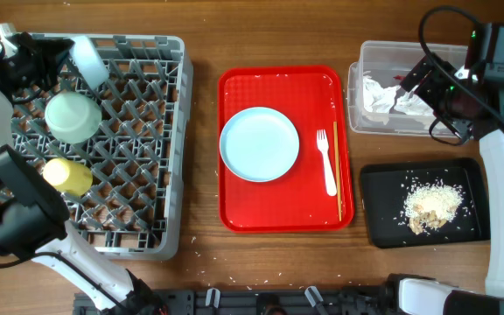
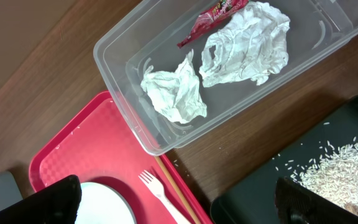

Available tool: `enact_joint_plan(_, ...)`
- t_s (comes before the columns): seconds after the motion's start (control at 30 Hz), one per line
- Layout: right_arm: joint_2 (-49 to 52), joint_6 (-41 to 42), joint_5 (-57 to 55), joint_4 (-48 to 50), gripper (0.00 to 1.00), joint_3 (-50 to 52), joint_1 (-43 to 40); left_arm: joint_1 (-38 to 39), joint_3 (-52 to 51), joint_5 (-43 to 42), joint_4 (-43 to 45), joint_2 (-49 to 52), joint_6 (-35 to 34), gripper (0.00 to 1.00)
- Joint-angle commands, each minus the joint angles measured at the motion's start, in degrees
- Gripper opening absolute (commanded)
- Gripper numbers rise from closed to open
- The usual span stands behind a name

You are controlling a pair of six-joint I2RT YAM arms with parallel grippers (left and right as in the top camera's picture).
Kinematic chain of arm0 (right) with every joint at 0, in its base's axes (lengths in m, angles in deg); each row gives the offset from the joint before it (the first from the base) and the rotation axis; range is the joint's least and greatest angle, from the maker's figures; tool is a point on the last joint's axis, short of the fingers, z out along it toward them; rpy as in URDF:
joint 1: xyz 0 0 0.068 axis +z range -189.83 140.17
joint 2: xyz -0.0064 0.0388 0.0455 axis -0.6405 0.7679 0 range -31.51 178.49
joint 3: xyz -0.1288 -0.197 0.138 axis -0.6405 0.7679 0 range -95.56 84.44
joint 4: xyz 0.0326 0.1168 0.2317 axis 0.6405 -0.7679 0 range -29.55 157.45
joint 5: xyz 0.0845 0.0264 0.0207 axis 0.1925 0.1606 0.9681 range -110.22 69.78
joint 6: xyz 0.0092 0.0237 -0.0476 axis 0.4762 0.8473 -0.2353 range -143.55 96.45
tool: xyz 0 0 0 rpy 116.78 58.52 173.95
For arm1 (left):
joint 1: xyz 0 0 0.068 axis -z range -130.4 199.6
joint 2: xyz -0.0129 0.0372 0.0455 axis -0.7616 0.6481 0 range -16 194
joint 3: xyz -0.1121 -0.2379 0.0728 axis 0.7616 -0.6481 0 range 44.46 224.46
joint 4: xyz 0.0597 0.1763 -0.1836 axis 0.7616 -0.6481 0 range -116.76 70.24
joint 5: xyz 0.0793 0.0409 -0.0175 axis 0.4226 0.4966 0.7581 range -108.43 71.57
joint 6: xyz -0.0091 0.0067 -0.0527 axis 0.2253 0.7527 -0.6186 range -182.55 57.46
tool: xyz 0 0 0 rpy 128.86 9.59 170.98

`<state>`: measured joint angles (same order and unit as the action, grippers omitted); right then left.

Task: Sort waste into correct bins and load items into the dishwasher rack
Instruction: 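Stand the small saucer upright in the rack's back row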

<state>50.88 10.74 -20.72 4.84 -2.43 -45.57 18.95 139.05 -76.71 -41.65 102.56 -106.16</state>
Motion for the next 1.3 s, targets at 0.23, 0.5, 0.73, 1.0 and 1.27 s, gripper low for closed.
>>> enact_joint_plan(0.23, 0.28, 0.37, -0.94, 0.09, 1.00, -0.76, -0.07, 0.20, 0.13, 0.72, -2.25, 0.63, 1.68, 0.04)
enact_joint_plan(0.5, 0.28, 0.37, -0.94, 0.07, 1.00, -0.76, -0.07, -1.20, 0.13, 2.91, -3.08, 0.63, 4.42, 0.04)
enact_joint_plan(0.73, 0.28, 0.37, -0.94, 0.09, 1.00, -0.76, -0.07, -2.45, 0.13, 5.01, -3.26, 0.61, 10.05, 0.04)
enact_joint_plan(1.0, 0.28, 0.37, -0.94, 0.07, 1.00, -0.76, -0.07, -8.09, 0.13, 10.71, -2.99, 0.61, 13.07, 0.25)
enact_joint_plan(1.27, 0.28, 0.39, -0.94, 0.09, 1.00, -0.76, -0.07, -11.91, 0.15, 10.36, -3.08, -0.33, 13.81, 0.44)
